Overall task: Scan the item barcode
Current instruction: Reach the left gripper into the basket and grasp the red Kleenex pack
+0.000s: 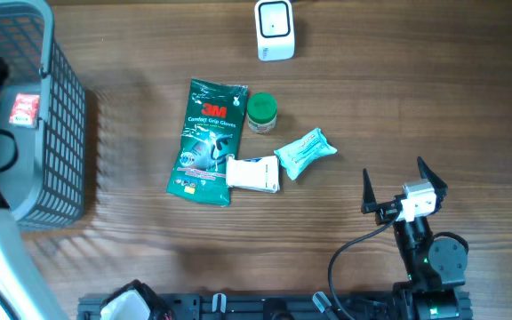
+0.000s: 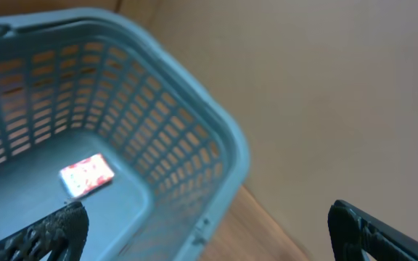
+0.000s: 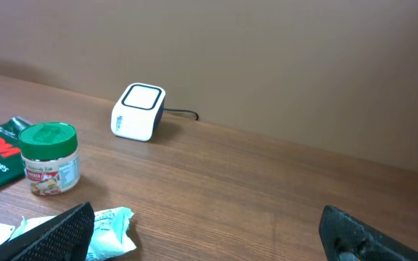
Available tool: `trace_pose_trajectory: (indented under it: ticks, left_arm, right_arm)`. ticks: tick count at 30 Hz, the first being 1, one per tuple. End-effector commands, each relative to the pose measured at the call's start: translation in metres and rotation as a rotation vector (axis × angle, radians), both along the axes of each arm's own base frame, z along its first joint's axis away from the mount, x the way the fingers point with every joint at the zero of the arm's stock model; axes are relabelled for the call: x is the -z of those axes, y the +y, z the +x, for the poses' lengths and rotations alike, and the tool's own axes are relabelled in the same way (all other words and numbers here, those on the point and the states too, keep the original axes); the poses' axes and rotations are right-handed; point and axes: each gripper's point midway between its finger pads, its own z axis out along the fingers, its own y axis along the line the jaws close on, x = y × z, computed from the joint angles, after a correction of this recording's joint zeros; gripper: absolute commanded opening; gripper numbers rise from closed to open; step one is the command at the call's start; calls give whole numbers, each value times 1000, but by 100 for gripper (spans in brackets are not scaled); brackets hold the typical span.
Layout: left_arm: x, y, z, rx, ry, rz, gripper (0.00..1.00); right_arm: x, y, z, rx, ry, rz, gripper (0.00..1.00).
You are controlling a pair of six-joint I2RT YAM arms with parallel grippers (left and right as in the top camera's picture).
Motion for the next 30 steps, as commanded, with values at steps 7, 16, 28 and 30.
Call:
trace_pose_trajectory:
  ticks: [7,16,28,30]
  left_arm:
    - [102,84,25,-96,218,-129,100]
    - [217,112,65,248,556,181,100]
    - [317,122,99,500,664,338,100]
    - [327,119,104,549,677,380,100]
  right_arm:
    - [-1,0,0,5,-5,-4,100]
    - [-1,0,0,5,-5,-4,100]
    - [-1,0,0,5,-5,-4,100]
    - [-1,0,0,5,-5,-4,99]
